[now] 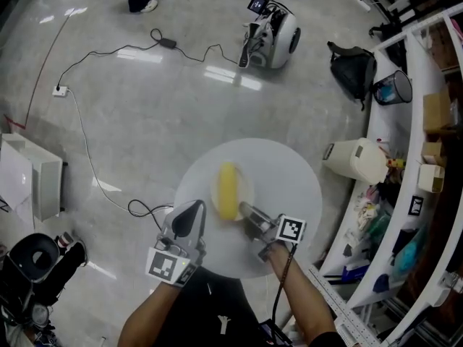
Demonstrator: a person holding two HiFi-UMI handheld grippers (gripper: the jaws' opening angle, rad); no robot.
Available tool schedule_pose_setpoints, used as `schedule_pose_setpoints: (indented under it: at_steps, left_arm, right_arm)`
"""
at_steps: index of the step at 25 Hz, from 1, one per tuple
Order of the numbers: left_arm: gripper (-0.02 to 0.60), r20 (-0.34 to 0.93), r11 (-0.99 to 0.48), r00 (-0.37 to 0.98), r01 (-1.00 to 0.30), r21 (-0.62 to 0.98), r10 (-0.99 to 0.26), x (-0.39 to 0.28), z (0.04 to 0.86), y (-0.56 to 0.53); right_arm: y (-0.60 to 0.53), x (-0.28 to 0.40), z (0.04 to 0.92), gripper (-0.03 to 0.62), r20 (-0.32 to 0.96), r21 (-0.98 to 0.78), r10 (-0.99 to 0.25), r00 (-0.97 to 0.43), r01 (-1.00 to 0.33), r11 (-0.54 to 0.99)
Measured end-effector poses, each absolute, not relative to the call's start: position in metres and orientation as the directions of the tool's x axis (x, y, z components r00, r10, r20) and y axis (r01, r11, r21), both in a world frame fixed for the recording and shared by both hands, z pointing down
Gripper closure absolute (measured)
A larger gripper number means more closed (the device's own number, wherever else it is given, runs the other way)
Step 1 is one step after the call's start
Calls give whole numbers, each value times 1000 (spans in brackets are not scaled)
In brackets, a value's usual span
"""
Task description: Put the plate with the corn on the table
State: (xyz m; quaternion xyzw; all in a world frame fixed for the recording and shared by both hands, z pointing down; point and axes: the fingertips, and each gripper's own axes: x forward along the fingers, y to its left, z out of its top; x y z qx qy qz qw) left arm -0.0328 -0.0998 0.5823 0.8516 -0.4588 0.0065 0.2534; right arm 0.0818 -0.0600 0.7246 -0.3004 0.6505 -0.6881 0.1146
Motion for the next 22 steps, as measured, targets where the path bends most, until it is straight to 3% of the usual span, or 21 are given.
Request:
schedule_pose_setpoints:
  at_steps: [17, 22]
  left_arm:
    - [578, 236, -463, 590, -777, 427, -772, -34, 586, -102]
    - [577, 245, -456, 591, -775, 438, -769, -30, 588, -97]
  right_arm:
    - [-63, 75, 731, 545, 301, -953, -520, -799, -272, -134]
    - [-59, 75, 735, 546, 357, -934, -515, -780, -291, -206]
